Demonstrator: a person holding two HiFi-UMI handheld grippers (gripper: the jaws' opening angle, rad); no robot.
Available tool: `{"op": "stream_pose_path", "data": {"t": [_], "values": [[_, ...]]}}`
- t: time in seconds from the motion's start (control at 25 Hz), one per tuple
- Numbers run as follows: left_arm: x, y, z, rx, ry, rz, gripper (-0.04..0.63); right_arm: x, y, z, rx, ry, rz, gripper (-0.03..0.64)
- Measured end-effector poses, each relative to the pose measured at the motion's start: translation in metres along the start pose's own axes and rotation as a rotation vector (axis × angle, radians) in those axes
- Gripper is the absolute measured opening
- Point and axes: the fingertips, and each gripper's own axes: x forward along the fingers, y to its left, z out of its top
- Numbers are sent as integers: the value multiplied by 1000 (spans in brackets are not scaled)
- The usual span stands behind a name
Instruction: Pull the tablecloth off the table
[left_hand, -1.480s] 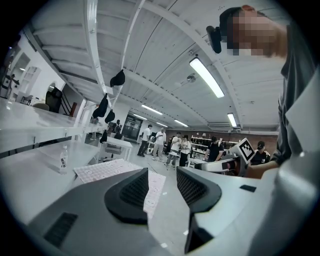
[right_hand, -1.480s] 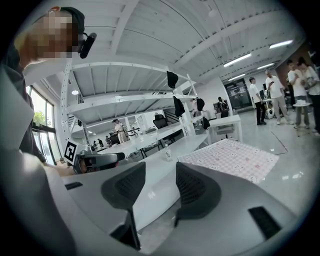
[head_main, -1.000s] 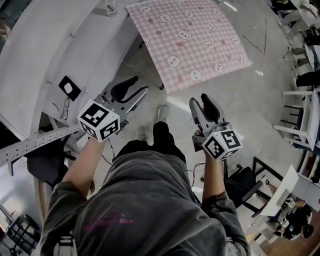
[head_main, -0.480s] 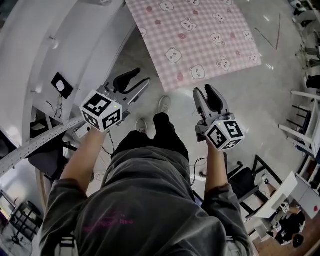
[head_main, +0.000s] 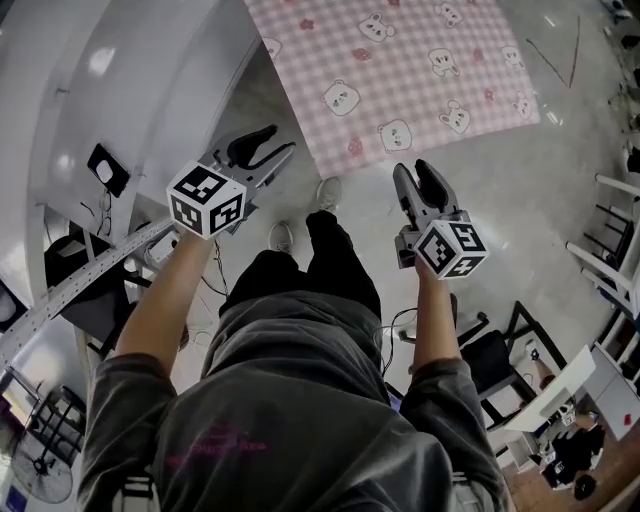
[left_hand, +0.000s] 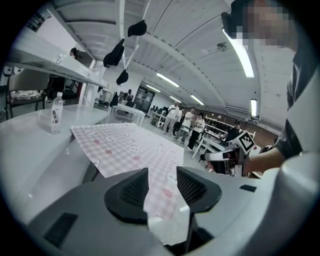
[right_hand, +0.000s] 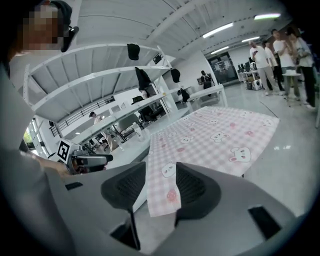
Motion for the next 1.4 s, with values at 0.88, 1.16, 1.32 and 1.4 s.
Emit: {"op": "stream_pose_path", "data": {"t": [0.88, 1.16, 1.32, 1.4], "values": [[93, 61, -127, -228, 237, -1, 178, 61, -119, -125, 325, 211, -66, 172], [112, 68, -140, -308, 242, -29, 184, 79, -119, -143, 418, 229, -4, 172], [119, 68, -142, -336, 247, -51, 186, 86, -115, -149, 458, 240, 29, 172], [121, 69, -143, -346, 246, -56, 187, 89, -111, -151, 469, 244, 46, 172]]}}
